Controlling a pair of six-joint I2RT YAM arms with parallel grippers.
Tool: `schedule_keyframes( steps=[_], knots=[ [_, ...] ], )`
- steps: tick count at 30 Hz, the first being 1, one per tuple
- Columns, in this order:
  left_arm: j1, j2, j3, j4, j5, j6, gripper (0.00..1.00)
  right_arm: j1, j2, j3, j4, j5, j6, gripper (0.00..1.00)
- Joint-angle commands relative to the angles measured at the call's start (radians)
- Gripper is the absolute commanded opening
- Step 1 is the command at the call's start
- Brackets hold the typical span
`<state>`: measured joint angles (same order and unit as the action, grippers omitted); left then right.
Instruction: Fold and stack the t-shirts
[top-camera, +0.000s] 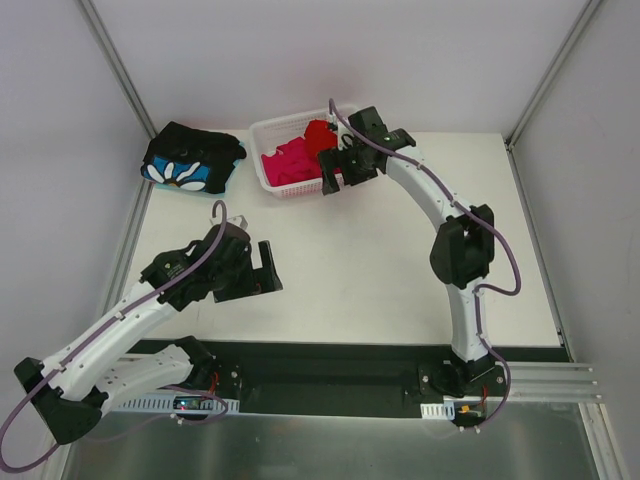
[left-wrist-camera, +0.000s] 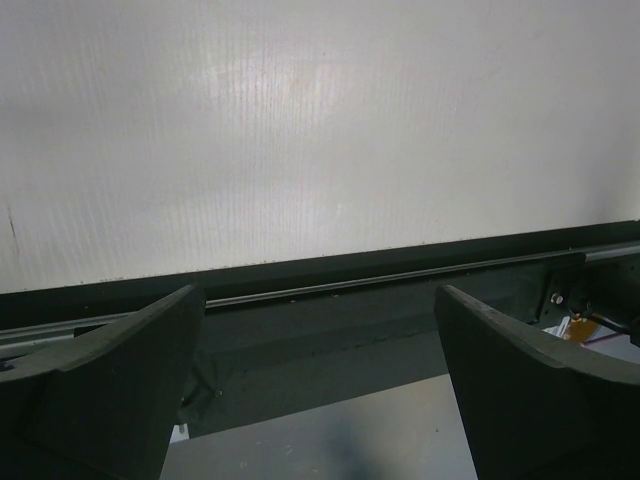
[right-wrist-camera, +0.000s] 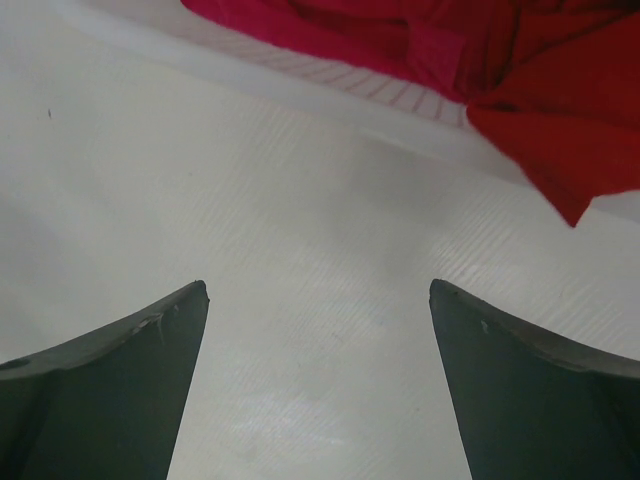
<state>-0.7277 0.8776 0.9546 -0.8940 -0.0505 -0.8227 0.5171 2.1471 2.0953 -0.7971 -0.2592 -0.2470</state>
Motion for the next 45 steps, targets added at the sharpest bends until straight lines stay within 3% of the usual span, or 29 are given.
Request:
schedule_keyframes(
  steps=[1,11,20,25,29,34,45],
  knots=[
    [-0.007,0.026,-0.007,0.023,0.038,0.014,0.99,-0.008,-0.008,0.044,0.216,0.057,-0.049,0.96],
    [-0.009,0.021,0.001,0.032,0.038,0.022,0.99,-0.028,0.137,0.140,0.426,0.008,-0.051,0.96],
    [-0.007,0.040,0.035,0.036,0.049,0.028,0.99,-0.077,0.186,0.051,0.565,-0.142,0.207,0.96],
    [-0.009,0.038,0.033,0.037,0.072,0.030,0.99,-0.107,0.201,0.010,0.550,-0.193,0.284,0.96],
    [-0.009,0.024,0.029,0.036,0.078,0.028,0.99,-0.149,0.152,-0.073,0.546,-0.128,0.287,0.96],
    [-0.009,0.011,0.027,0.036,0.083,0.028,0.99,-0.229,0.149,-0.050,0.444,-0.100,0.321,0.96],
    [-0.009,-0.009,0.027,0.035,0.093,0.030,0.99,-0.345,0.027,-0.149,0.293,0.300,0.281,0.96]
  ],
)
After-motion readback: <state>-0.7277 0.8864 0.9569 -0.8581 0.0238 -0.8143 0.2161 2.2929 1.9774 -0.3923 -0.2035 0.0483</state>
